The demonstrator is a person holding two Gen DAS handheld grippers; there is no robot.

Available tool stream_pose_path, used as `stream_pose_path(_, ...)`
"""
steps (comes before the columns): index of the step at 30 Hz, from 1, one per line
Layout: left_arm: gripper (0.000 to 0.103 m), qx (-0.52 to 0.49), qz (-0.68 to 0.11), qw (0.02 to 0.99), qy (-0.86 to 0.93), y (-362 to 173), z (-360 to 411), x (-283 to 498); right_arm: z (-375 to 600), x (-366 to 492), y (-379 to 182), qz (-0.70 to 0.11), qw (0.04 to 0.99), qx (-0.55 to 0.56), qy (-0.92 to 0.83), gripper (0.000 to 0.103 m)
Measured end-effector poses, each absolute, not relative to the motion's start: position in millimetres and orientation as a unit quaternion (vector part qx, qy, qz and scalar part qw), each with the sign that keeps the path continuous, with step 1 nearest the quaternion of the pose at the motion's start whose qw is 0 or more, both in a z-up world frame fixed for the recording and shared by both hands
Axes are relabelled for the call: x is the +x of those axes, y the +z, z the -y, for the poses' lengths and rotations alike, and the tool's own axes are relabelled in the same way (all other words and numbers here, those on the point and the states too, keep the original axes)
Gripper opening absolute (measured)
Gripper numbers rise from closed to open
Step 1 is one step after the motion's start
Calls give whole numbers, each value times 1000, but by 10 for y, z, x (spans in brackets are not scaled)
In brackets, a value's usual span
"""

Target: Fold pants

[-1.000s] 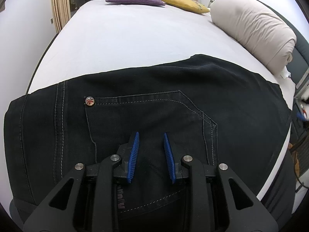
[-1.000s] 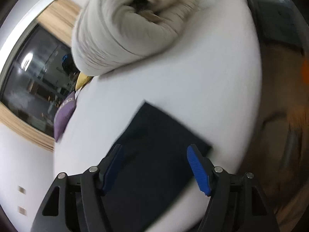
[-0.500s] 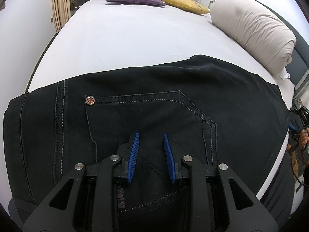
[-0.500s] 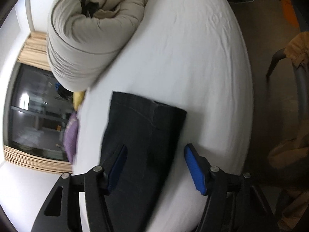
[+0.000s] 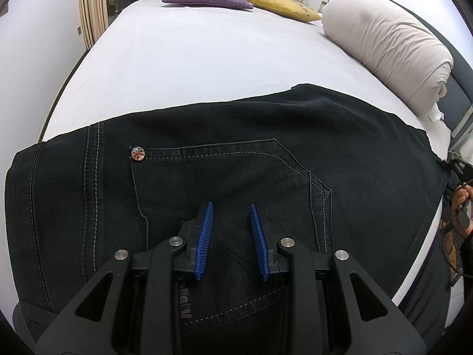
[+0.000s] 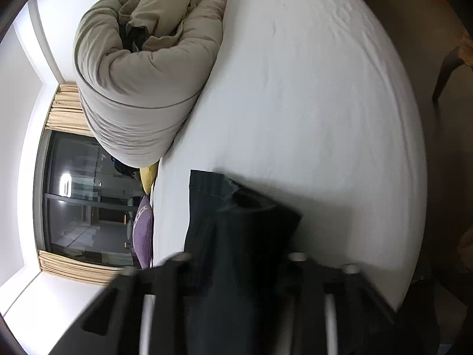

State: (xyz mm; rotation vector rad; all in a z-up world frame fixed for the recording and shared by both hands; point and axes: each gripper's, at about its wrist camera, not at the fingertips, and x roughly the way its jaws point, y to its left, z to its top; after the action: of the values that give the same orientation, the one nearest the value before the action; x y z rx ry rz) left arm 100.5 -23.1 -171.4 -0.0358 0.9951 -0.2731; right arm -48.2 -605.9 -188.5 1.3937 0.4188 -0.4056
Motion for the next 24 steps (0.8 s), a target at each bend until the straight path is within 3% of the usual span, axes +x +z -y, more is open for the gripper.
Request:
stream_pose_path(7,26,-21,-477,869,-129,-1714,217,1014,6055,-449,-1839,-200,738,617,-184,10)
stream_pose_path(13,26,-45,-481,866,-130,-1673,161,1025,5760,-270,-1290,-239,803,517,-174,6)
stream_pose_path(14,29,-51,-482,865,-131,-1657,152,1027,5610,-186,-1146,-252,824,480,-165,6)
stream_pose_path(16,45,-69,-485,861,-140,-1620,139,1025,5142,8,-838,-285,868,385,-132,6)
stream_pose_path(18,69,-93,-479,859,-151,-1544,147,1000,4435,175,-592,-317,907,262,-87,6)
stream_pose_path(21,76,-119,-473,855,-174,-1442,199,999,3302,271,-563,-351,933,76,-12,6)
stream_pose_path(24,76,-168,-484,835,-200,-1426,234,1048,2536,351,-1005,-398,914,-71,17,5)
